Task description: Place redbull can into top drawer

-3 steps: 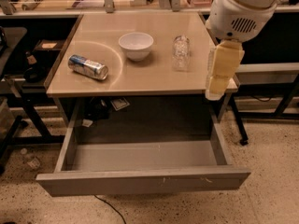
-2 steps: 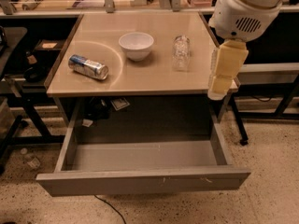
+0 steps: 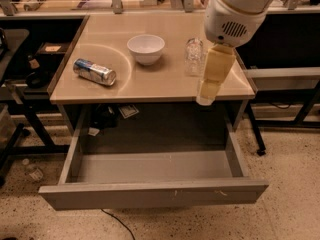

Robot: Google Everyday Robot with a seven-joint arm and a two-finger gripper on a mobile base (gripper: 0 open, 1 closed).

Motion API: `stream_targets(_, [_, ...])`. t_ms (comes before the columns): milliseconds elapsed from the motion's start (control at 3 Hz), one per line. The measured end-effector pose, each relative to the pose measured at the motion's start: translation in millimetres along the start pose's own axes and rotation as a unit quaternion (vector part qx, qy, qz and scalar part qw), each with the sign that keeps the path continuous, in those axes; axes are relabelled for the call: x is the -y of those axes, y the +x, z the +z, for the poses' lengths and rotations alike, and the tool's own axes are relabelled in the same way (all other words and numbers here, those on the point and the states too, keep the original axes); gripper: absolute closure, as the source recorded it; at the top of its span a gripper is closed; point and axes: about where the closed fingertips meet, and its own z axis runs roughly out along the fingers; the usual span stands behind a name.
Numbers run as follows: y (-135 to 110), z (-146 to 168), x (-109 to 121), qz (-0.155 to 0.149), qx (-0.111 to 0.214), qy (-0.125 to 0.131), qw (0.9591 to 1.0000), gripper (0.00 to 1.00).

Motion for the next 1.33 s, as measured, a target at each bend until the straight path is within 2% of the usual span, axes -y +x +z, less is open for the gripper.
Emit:
stream_targets(333, [-48, 23, 12, 0.039, 0.001, -0.022, 0.9990, 0.00])
stream_targets(667, [-53, 28, 12, 0.043, -0.003, -0.019, 0.9989, 0.00])
stream_targets(1000, [-75, 47, 7, 0.055, -0.003, -0.031, 0.9980, 0.00])
stream_targets(1333, [-123, 76, 27, 0.078, -0.006, -0.046, 0.9959, 0.00])
